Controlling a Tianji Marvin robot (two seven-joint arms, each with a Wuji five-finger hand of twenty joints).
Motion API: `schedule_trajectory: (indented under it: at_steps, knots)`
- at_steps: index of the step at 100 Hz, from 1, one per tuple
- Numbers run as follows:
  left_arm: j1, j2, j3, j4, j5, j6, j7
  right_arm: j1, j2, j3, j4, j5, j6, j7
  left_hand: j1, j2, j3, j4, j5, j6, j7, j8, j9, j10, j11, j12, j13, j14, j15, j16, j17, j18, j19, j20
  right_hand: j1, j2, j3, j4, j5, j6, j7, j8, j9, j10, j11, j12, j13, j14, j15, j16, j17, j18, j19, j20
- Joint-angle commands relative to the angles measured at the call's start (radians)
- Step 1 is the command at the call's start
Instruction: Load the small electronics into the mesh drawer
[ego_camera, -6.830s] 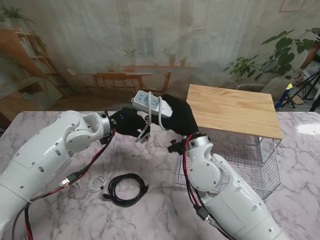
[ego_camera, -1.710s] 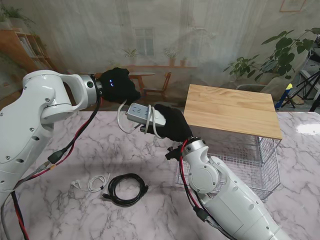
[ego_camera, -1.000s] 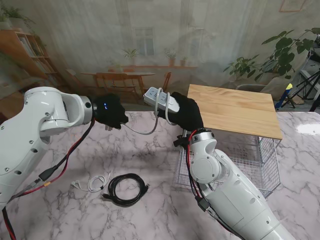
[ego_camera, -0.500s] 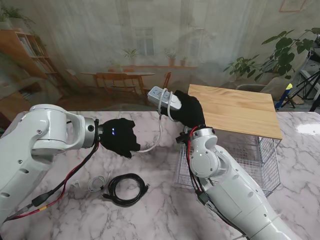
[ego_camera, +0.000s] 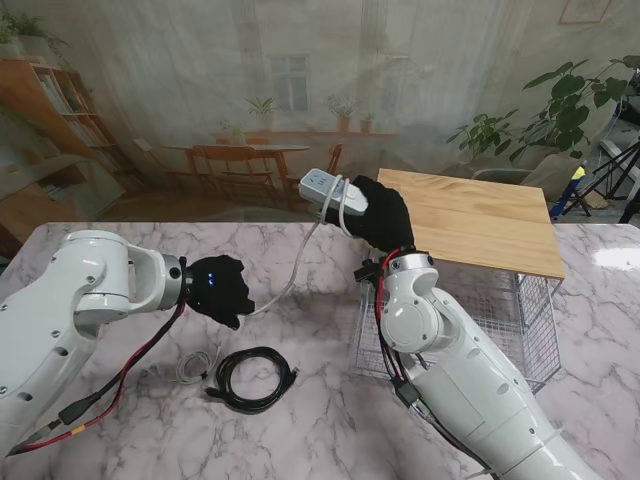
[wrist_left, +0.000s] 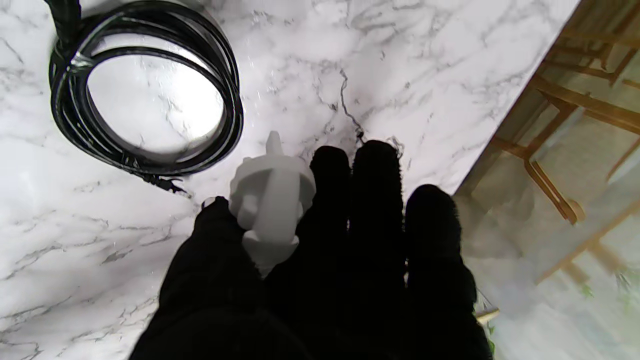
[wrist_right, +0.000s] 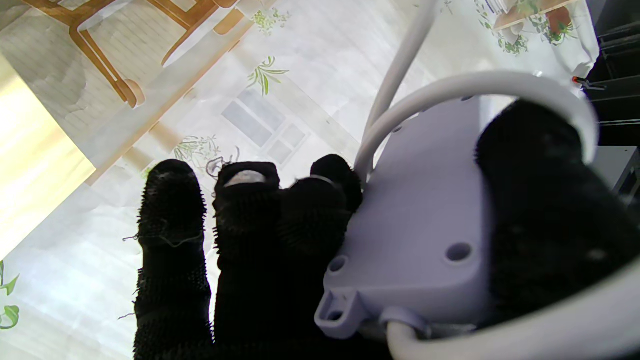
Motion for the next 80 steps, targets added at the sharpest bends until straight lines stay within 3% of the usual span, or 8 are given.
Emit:
schedule_trajectory:
  at_steps: [1,26,46,56,65,80]
  knots:
    - [-0.001,0.012,0.026,0.034,0.007,-0.034,-0.021,0.008,0.001,0.02,-0.02,0.002,0.005,-0.02,0.069,-0.01,0.017,-0.003,0.02,-0.15,0.027,-0.004,0.031,-0.039,-0.005,-0.004,0.029,-0.001,-0.019,-0.003,0.009,-0.01,-0.008,-0.006,0.237,0.237,0.246,0.006,-0.007,-0.346,0.115,0.012,0.053,-0.087,0.058,-0.004,0.025,-0.061,0.093,0.016,-0.004,0.002,0.015,-0.008]
    - [-0.036,0.013,0.096,0.085,0.011,-0.03,0.007,0.003,-0.001,0.03,-0.034,0.013,0.014,-0.024,0.067,-0.01,0.015,-0.004,0.016,-0.155,0.03,-0.005,0.028,-0.042,-0.004,-0.004,0.028,-0.003,-0.022,-0.003,0.009,-0.009,-0.01,-0.007,0.238,0.237,0.246,0.007,-0.008,-0.345,0.116,0.011,0.053,-0.086,0.059,-0.005,0.025,-0.061,0.095,0.016,-0.004,0.001,0.015,-0.008]
    - [0.002,0.014,0.081,0.03,-0.055,-0.06,0.038,0.018,0.0,0.017,-0.016,0.002,0.024,-0.017,0.069,-0.015,0.016,-0.004,0.018,-0.151,0.036,-0.012,0.032,-0.039,0.001,-0.005,0.031,0.001,-0.018,-0.001,0.012,-0.01,-0.005,-0.005,0.239,0.238,0.246,0.007,-0.008,-0.344,0.117,0.01,0.053,-0.085,0.06,-0.006,0.025,-0.061,0.095,0.016,-0.005,0.002,0.015,-0.009]
    - [0.022,0.041,0.087,-0.02,-0.074,-0.06,0.094,0.034,-0.001,0.004,0.004,-0.003,0.029,-0.014,0.07,-0.018,0.017,-0.004,0.02,-0.147,0.04,-0.016,0.034,-0.035,0.004,-0.005,0.033,0.002,-0.013,0.001,0.012,-0.008,-0.002,-0.004,0.24,0.238,0.246,0.007,-0.008,-0.343,0.117,0.009,0.053,-0.085,0.06,-0.007,0.025,-0.059,0.095,0.016,-0.005,0.002,0.015,-0.009]
    - [0.046,0.066,0.086,-0.069,-0.01,-0.06,0.208,0.054,-0.002,-0.01,0.031,-0.013,0.037,-0.01,0.068,-0.017,0.017,-0.004,0.022,-0.145,0.044,-0.02,0.04,-0.036,0.01,-0.003,0.04,0.0,-0.005,0.003,0.018,-0.007,0.005,-0.002,0.239,0.238,0.245,0.007,-0.007,-0.343,0.117,0.009,0.053,-0.085,0.06,-0.007,0.025,-0.059,0.095,0.016,-0.007,0.003,0.014,-0.009]
    - [0.088,0.063,0.048,-0.124,0.043,-0.06,0.273,0.081,-0.005,-0.031,0.07,-0.017,0.047,-0.004,0.07,-0.02,0.019,-0.003,0.026,-0.136,0.047,-0.027,0.048,-0.033,0.029,0.005,0.049,0.0,0.021,0.014,0.026,-0.007,0.022,0.003,0.24,0.237,0.245,0.007,-0.007,-0.343,0.118,0.009,0.053,-0.085,0.06,-0.007,0.025,-0.058,0.095,0.016,-0.008,0.004,0.015,-0.009]
